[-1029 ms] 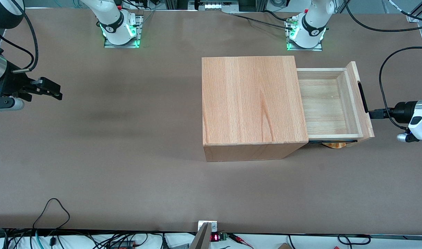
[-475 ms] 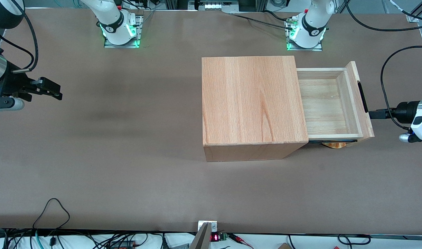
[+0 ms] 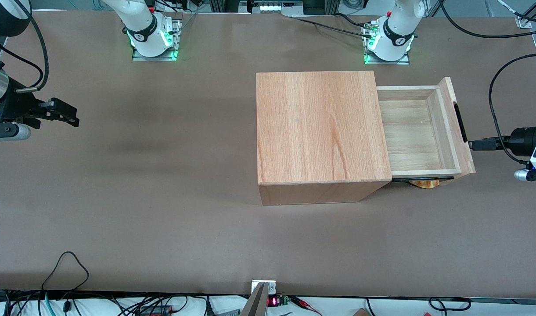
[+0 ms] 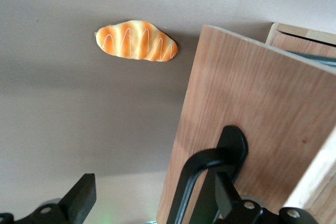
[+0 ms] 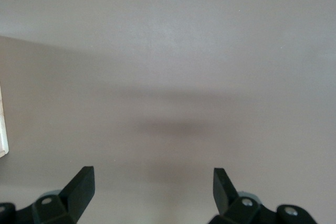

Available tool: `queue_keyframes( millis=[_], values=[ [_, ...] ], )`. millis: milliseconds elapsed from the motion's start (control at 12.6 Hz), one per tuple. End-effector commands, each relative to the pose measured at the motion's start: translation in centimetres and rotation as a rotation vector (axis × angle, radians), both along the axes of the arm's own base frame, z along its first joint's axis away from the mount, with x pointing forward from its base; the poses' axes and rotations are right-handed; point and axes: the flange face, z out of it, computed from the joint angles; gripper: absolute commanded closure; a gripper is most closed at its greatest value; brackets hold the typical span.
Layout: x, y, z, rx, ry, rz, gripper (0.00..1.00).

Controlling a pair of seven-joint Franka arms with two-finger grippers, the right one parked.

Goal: Open top drawer with left arm

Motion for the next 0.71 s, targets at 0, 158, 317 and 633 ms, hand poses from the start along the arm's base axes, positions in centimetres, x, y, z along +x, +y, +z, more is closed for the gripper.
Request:
queue_keyframes(
  millis=[0, 158, 317, 633],
  values=[
    [0.1, 0.3, 2.3, 0.012, 0.012, -0.005, 0.00],
    [0.1, 0.3, 2.4, 0.011, 0.016, -0.005, 0.00],
    [0.0, 0.4, 2.7, 0.009, 0.012, -0.004, 0.00],
    [-0.2, 0.3, 4.6, 0.006, -0.001, -0.008, 0.00]
  ],
)
